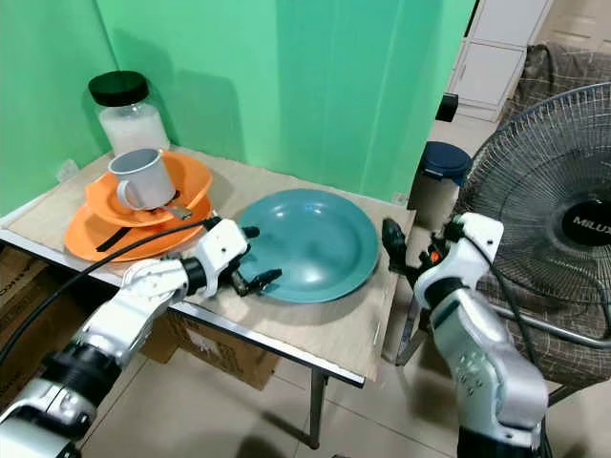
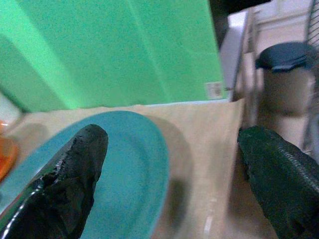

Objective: Setting the table

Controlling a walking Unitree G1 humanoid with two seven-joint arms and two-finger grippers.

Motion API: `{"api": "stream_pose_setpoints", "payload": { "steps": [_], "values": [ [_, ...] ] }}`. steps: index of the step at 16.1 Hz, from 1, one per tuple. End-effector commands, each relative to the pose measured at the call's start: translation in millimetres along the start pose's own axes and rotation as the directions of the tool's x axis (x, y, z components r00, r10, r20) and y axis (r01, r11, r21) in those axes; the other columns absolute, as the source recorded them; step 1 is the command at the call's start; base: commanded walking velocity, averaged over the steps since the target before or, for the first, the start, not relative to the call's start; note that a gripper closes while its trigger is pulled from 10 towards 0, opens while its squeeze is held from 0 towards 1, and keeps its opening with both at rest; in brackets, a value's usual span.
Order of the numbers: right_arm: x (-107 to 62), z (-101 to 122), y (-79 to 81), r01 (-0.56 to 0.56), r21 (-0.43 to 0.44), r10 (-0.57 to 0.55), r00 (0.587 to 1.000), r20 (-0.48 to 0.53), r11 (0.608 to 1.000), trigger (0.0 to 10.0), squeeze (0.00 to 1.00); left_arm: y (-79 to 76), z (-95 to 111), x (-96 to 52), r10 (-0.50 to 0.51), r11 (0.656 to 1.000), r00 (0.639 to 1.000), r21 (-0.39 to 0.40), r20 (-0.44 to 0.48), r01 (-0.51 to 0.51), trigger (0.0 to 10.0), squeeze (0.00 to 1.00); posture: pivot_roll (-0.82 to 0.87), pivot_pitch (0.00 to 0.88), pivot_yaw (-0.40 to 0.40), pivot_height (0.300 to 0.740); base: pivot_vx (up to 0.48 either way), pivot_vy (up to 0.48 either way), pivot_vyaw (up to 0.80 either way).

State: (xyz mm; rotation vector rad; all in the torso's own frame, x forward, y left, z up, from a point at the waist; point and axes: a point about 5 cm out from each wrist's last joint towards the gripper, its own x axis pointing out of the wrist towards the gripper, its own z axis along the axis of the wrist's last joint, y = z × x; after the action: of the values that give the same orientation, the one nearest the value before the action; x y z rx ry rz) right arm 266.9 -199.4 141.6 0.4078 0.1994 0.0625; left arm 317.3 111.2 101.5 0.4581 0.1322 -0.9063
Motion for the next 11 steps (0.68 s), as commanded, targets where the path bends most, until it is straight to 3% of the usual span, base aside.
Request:
{"api": "stream_pose_setpoints", "payload": {
  "steps": [1,3,5,11],
  "values": [
    [1.2,-1.7,0.6,-0.03,0.043,0.031,0.999,-0.027,0.999,10.0,0.0,-1.0,0.8,-2.1,0.0,1.0,1.0,0.022,0.005,0.0,10.0,0.0,-0.02,0.0,0.007,0.74,0.0,0.0,0.0],
    [7.4,-7.9,7.4,-0.129,0.091,0.139,0.984,-0.109,0.987,10.0,0.0,-13.2,-5.5,-4.3,-0.007,1.0,1.0,0.017,0.019,0.007,10.0,0.0,-0.01,0.0,-0.009,0.74,0.0,0.0,0.0],
    [14.1,-11.0,7.6,-0.123,0.055,0.13,0.982,-0.134,0.991,10.0,0.0,-21.8,-11.9,-5.1,-0.015,1.0,1.0,0.02,0.015,0.015,10.0,0.0,-0.01,0.0,-0.018,0.74,0.0,0.0,0.0],
    [36.9,-23.9,20.8,-0.156,0.075,0.169,0.963,-0.208,0.985,10.0,0.0,-32.9,-20.6,-6.2,0.019,1.0,1.0,0.011,0.019,-0.019,10.0,0.0,-0.01,0.0,-0.04,0.74,0.0,0.0,0.0]
  ]
}}
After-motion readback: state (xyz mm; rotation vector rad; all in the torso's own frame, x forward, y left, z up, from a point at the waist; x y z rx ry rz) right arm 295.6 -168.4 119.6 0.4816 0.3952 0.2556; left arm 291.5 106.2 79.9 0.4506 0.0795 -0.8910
